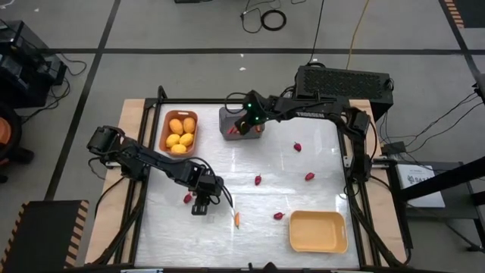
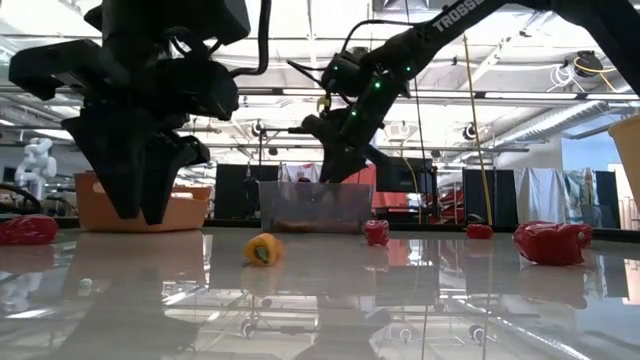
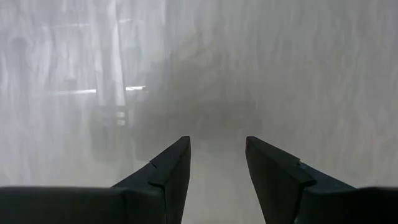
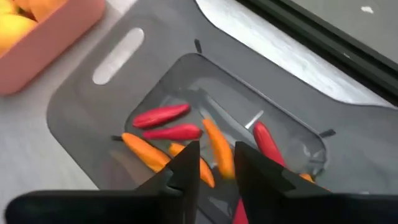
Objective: Sort produce into baskets
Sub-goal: Put the yellow chili pepper into the black bin
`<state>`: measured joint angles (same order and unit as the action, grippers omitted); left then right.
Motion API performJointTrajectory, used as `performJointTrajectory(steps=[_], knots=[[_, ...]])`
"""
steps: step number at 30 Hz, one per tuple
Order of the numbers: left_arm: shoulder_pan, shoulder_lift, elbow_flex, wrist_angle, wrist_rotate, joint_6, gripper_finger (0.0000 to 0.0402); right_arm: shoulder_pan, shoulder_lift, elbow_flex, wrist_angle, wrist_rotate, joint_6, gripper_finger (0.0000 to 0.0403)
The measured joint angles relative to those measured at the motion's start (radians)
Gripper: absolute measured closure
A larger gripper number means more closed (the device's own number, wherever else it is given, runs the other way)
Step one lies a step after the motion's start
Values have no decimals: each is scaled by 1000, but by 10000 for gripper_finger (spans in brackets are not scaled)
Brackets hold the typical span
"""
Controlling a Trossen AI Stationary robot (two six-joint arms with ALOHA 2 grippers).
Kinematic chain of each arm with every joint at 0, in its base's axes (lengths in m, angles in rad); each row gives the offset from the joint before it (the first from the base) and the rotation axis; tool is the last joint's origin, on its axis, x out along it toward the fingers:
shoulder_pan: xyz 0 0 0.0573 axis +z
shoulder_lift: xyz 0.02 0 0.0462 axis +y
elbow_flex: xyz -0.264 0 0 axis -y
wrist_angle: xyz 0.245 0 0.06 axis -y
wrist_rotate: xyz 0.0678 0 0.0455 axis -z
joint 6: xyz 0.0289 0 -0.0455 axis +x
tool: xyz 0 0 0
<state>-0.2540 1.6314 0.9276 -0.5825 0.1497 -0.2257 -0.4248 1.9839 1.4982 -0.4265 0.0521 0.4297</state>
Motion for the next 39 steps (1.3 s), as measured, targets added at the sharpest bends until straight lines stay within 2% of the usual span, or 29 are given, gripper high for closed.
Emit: performJointTrajectory(steps=[5,10,14,18,20,25,31,36,39], knots=[[0,0,0,-14,1,88,240,0,-1,0,-63,-40,6,291],[-1,1,0,-6,19,296,240,27,-27,0,-130,-176,89,287],[-11,1,0,60,19,483,240,116,-70,0,-169,-174,193,287],[-32,22,0,187,19,663,240,258,-128,1,-232,-54,273,287],[-46,40,0,267,21,726,240,332,-157,1,-311,21,337,287],[-77,52,2,402,13,855,240,491,-231,0,-428,133,502,287],[-75,82,79,430,3,946,240,681,-308,0,-522,213,663,287],[-82,202,206,418,31,945,240,820,-329,0,-600,268,776,287],[-92,281,302,338,34,942,240,890,-329,0,-624,278,841,287]])
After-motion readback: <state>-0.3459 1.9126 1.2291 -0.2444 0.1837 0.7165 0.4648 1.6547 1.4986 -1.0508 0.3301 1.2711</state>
